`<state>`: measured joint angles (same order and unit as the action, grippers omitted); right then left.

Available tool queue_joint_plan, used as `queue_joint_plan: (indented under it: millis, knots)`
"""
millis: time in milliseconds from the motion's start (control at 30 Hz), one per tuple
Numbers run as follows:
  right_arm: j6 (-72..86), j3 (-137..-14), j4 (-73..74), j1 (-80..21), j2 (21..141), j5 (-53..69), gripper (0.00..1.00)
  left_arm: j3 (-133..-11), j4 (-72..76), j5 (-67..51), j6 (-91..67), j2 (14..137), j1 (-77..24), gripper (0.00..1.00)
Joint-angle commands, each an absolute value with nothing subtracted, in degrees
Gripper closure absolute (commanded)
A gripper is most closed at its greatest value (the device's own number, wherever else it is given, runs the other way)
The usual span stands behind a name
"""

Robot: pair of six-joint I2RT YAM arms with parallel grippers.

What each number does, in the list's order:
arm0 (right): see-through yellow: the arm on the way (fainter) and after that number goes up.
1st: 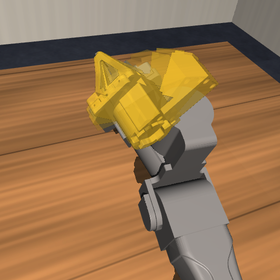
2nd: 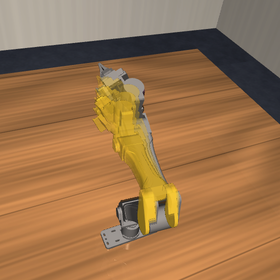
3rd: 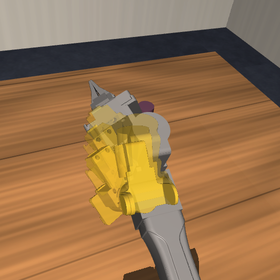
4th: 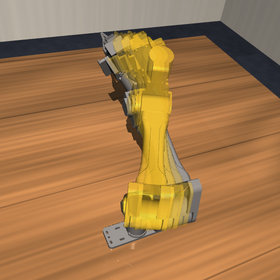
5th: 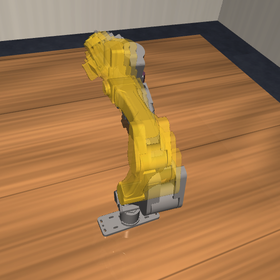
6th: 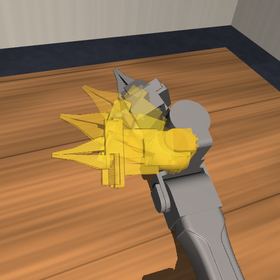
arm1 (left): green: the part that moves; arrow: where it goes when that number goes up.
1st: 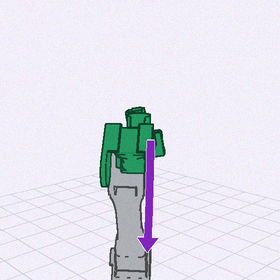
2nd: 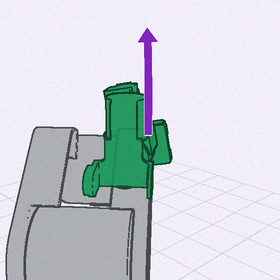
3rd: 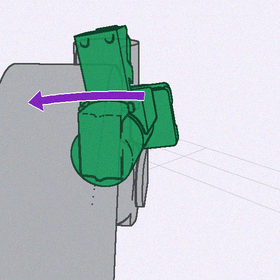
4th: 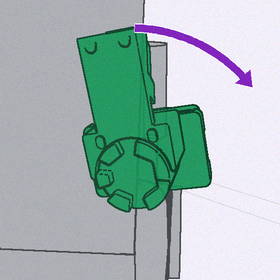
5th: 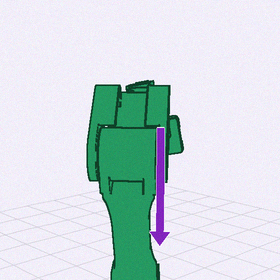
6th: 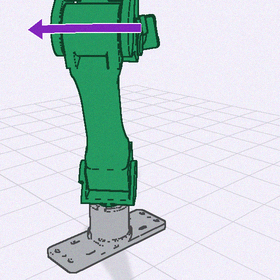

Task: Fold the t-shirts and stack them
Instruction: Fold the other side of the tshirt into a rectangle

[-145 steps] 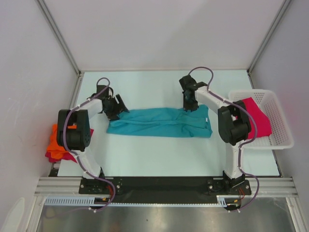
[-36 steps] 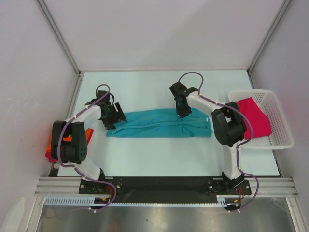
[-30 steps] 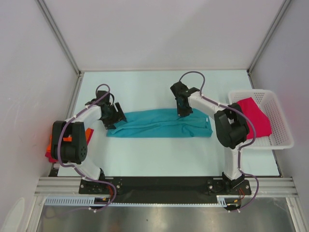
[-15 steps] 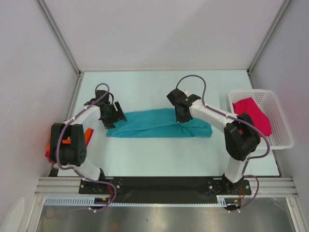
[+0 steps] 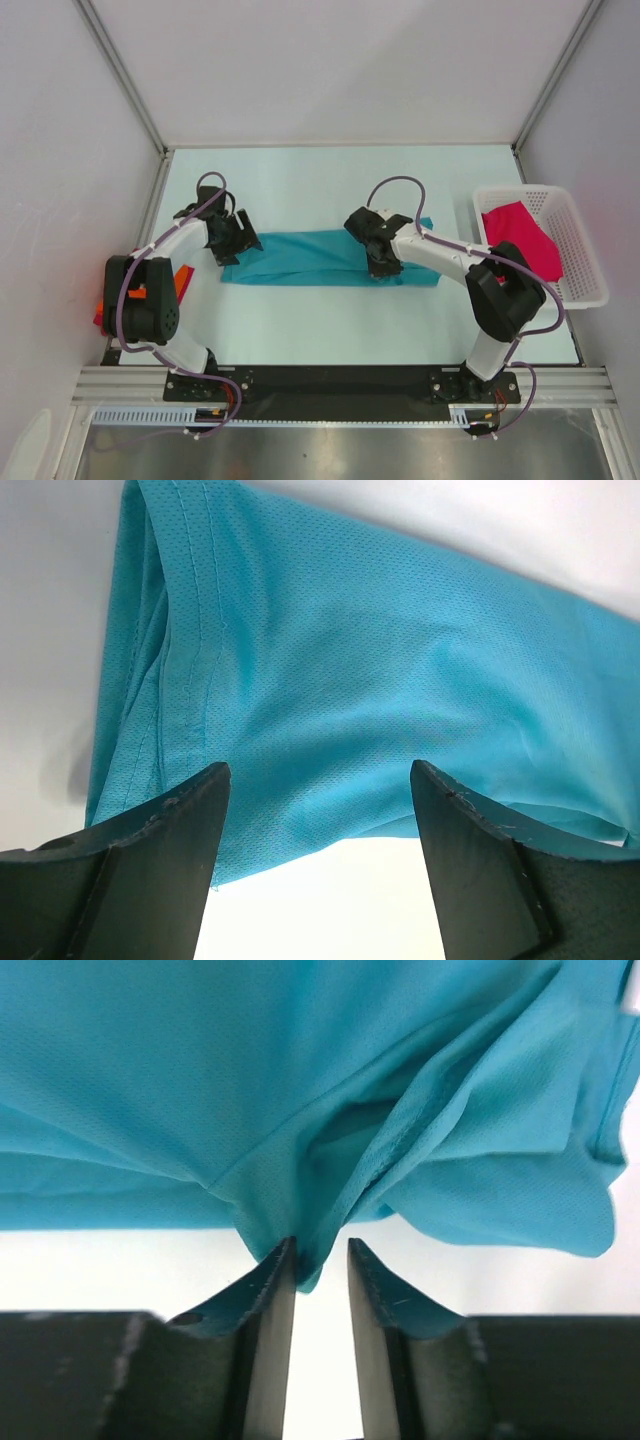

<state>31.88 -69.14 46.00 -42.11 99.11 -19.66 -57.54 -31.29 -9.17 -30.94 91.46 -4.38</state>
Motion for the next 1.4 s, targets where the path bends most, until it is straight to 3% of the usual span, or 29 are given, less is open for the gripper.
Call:
queue_joint_plan:
  millis: [0,367,700,1367]
  knots:
    - [31.4,-76.4,46.2,-42.3,101.1,-24.0,0.66,-58.5,-31.0,-9.8,-29.9,89.0,-4.7,0.22]
    - [27.2,-86.1,46.7,-36.6,108.1,-26.7,0.66,-58.4,-31.5,-9.2,-29.4,88.7,-4.7,0.22]
    - [26.5,-81.4,46.1,-30.9,105.0,-27.6,0.66,-58.5,-30.9,-9.7,-29.7,89.6,-4.6,0.22]
    - [27.3,-77.0,44.3,-30.7,105.4,-25.9,0.66,-58.4,-30.9,-9.7,-29.4,89.1,-4.6,0.21]
